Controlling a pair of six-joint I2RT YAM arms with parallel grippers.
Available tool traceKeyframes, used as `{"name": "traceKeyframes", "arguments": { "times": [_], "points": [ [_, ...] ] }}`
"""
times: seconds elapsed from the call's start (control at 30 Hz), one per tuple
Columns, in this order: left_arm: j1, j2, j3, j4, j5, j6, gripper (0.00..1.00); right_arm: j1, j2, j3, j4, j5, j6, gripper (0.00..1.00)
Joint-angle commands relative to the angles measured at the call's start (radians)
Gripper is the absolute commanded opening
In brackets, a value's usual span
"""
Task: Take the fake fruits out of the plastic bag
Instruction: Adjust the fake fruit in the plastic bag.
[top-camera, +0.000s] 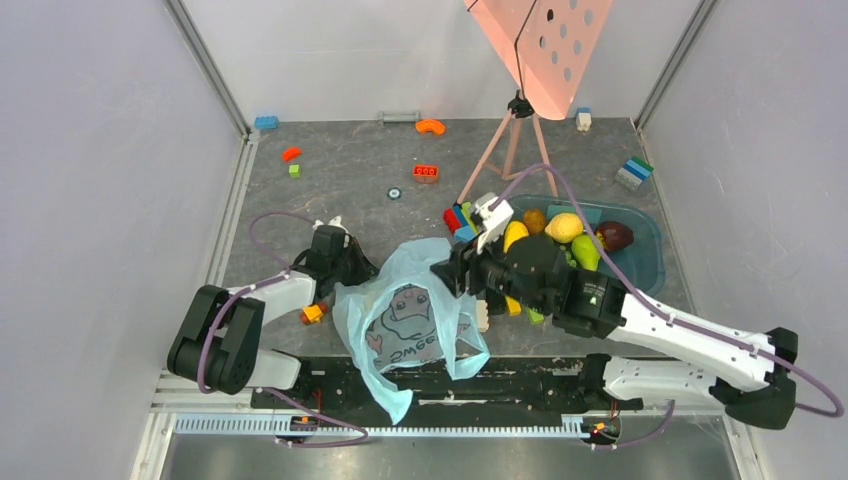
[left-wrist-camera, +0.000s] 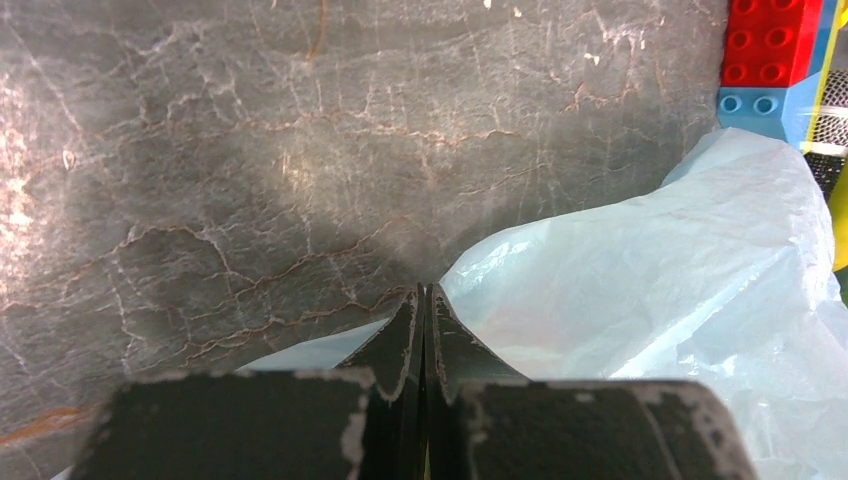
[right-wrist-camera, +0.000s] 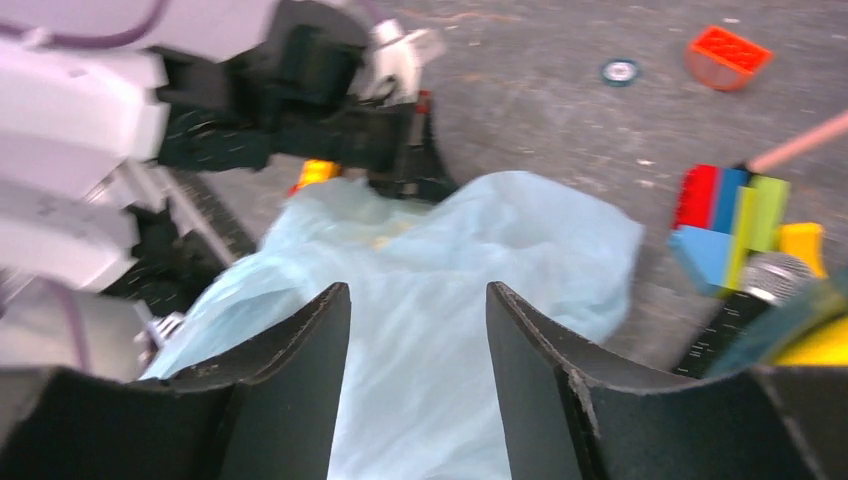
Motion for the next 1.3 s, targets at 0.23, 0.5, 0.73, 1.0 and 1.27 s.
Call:
{"name": "traceKeyframes", "arguments": {
  "times": [0.23,0.5,0.73,1.0,1.27],
  "points": [
    [0.011,-0.043,-0.034,0.036,-0.006,-0.037,0.02,0.447,0.134,0.105,0.021,0.252,0.099,0.48],
    [0.014,-0.061,-0.048,0.03,-0.006,-0.041,0.02,0.468,0.209,0.006,0.053,0.296,0.189,0.41],
    [0.017,-0.089,-0.054,0.009,-0.025,-0.048,0.02,0.454,0.306,-0.01,0.065,0.304,0.226,0.41],
    [0.028,-0.121,-0.015,-0.032,-0.005,-0.063,0.61,0.36,0.378,-0.076,0.138,0.219,0.246,0.41],
    [0.034,-0.258,0.062,-0.198,-0.052,-0.044,0.83,0.313,0.442,-0.116,0.225,0.154,0.246,0.43]
  ]
}}
